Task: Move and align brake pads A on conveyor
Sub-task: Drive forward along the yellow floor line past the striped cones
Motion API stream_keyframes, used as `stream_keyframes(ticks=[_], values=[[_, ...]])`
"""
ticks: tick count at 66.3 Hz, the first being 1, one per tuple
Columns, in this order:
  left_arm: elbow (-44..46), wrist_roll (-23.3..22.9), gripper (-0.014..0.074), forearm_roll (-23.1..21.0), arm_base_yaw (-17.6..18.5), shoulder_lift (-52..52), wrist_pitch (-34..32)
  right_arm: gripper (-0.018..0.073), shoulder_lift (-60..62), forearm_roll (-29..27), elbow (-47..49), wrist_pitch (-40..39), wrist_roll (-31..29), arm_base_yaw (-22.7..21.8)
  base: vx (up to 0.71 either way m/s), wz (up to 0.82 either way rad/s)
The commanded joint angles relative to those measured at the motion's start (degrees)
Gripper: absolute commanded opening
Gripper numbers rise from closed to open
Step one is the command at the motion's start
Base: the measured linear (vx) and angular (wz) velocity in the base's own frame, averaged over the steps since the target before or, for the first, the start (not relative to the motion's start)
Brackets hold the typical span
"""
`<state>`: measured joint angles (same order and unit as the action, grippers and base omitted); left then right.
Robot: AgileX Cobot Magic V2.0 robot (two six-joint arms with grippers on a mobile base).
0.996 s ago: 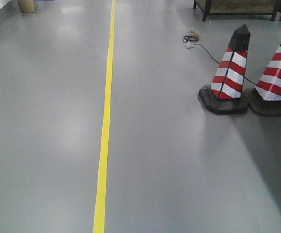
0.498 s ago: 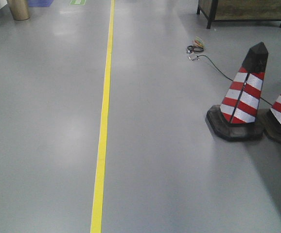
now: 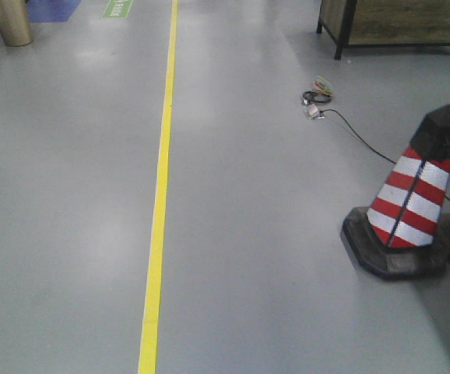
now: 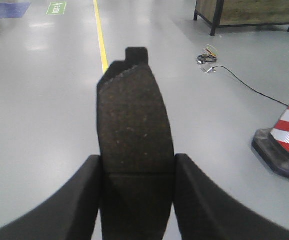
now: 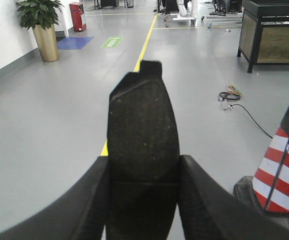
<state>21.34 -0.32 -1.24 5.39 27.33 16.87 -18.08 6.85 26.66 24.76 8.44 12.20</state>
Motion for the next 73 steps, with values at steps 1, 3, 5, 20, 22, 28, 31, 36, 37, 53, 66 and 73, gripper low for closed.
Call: stream_keyframes(ticks=[1,3,5,20,22,28,31,36,37,53,66,73], values=[[1.74,-0.23,-0.0006,-0.39,0.26,0.24,-5.46,-0.0004,-0.31,0.60,1.65,-5.75,-0.22,-0.17,0.62,0.04],[1.74,-0.23,-0.0006,-0.39,0.26,0.24,-5.46,-0.0004,-0.31,0.60,1.65,-5.75,-0.22,-0.17,0.62,0.05],[1.74,-0.23,-0.0006,-0.39,0.26,0.24,-5.46,-0.0004,-0.31,0.60,1.65,-5.75,-0.22,-0.17,0.61,0.07],[1.74,-0.23,-0.0006,-0.39,0.26,0.24,-5.46,-0.0004,-0.31,0.60,1.65,-5.75,-0.22,-0.17,0.60,0.08],[1.74,-0.23,-0.0006,-0.39,0.26,0.24,-5.46,-0.0004,-0.31,0.60,1.65,-5.75,-0.22,-0.17,0.56,0.04],[1.74,-0.23,-0.0006,-0.39,0.26,0.24,-5.46,-0.0004,-0.31,0.60,1.65,-5.75,-0.22,-0.17,0.54,0.00],[1.74,-0.23,-0.0006,-0.39,0.26,0.24,-5.46,-0.0004,-0.31,0.60,1.65,-5.75,-0.22,-0.17,0.52,-0.02],[1.74,-0.23,-0.0006,-0.39,0.26,0.24,-5.46,-0.0004,-0.31,0.60,1.65,-5.75,-0.22,-0.17,0.49,-0.09],[1.74,-0.23,-0.0006,-0.39,0.26,0.24,-5.46,-0.0004,-0.31,0.60,1.65,-5.75,-0.22,-0.17,0.47,-0.14],[1.74,-0.23,-0.0006,-0.39,0.26,0.24,-5.46,-0.0004,-0.31,0.60,1.65,-5.75,-0.22,-0.17,0.42,-0.38],[1.74,-0.23,-0.0006,-0.39,0.26,0.24,-5.46,-0.0004,-0.31,0.60,1.65,-5.75,-0.22,-0.17,0.33,-0.75],[1.74,-0.23,-0.0006,-0.39,0.26,0.24,-5.46,-0.0004,-0.31,0.60,1.65,-5.75,-0.22,-0.17,0.27,-0.94]])
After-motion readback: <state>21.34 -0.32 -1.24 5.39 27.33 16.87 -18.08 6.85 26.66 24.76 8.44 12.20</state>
